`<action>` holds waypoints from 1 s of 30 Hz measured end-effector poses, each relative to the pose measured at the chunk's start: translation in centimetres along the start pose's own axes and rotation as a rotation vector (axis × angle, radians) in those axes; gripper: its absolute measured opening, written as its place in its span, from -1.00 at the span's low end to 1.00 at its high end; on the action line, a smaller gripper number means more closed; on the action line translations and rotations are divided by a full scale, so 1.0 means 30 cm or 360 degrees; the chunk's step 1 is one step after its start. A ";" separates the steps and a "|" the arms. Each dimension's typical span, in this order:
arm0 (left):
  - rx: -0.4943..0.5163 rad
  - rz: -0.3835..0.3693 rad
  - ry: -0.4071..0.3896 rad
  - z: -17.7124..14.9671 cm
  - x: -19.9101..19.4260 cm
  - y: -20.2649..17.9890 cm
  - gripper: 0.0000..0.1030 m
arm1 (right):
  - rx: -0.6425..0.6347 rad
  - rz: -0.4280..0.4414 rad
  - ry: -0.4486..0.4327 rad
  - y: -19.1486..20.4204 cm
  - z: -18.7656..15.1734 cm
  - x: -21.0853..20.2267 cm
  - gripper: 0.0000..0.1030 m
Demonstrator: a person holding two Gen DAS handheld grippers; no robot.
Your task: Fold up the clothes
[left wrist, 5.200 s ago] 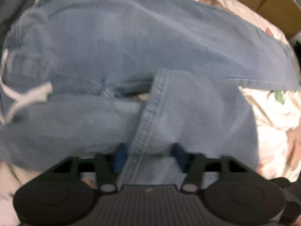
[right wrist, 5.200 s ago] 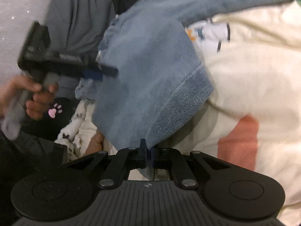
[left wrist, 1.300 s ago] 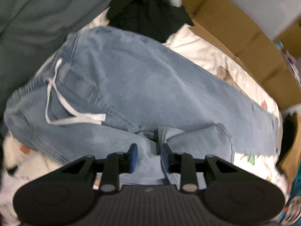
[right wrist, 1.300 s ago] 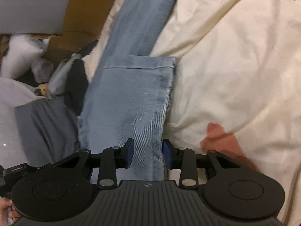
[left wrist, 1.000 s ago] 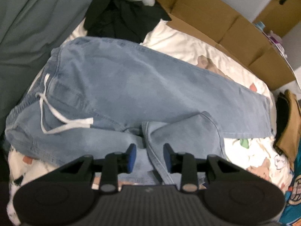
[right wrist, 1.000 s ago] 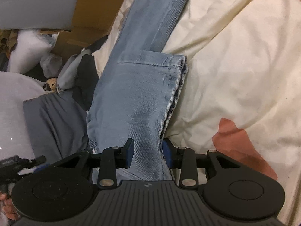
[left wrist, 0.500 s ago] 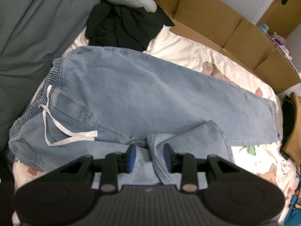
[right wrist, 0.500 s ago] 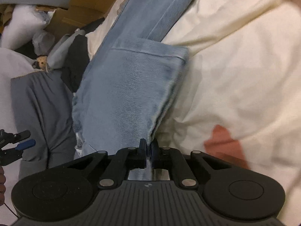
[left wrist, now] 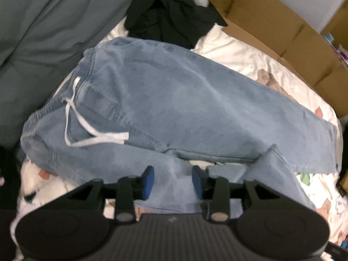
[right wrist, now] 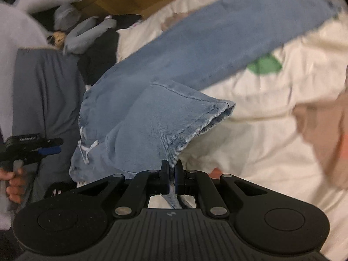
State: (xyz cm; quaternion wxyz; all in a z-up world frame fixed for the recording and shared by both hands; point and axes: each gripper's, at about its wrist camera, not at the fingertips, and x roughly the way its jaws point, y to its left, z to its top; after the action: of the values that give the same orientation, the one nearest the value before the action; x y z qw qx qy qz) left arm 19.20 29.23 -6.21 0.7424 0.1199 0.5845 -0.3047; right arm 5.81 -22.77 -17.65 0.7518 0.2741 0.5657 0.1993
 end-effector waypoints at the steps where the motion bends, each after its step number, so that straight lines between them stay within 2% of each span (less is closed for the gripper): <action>1: -0.0032 0.0000 0.0005 -0.011 0.009 0.006 -0.20 | -0.0039 -0.0015 0.0013 0.005 0.010 -0.027 -0.97; 8: -0.0255 0.0006 0.0037 -0.127 0.115 0.058 -0.20 | -0.0132 -0.0141 0.0045 -0.009 0.062 -0.190 -0.97; 15: -0.0552 -0.0040 -0.0013 -0.267 0.217 0.163 -0.24 | -0.0233 -0.0318 0.0149 -0.094 0.107 -0.304 -0.97; 21: -0.0601 -0.0081 -0.0025 -0.315 0.275 0.178 -0.24 | -0.0301 -0.0467 0.0237 -0.165 0.144 -0.354 -0.97; 25: -0.0676 -0.0131 -0.0003 -0.346 0.340 0.189 -0.14 | -0.0287 -0.0561 0.0285 -0.232 0.159 -0.355 -0.97; 27: -0.0707 -0.0167 -0.0012 -0.362 0.375 0.192 0.01 | -0.0263 -0.0606 0.0304 -0.276 0.160 -0.342 -0.97; 30: -0.0758 -0.0173 -0.0025 -0.381 0.425 0.195 0.04 | -0.0238 -0.0672 0.0334 -0.338 0.163 -0.309 -0.97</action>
State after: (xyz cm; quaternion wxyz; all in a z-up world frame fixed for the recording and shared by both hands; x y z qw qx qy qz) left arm 15.25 35.95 -22.54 0.7369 -0.0924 0.6395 -0.1987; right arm 7.79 -37.15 -16.23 0.7320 0.0711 0.6692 0.1063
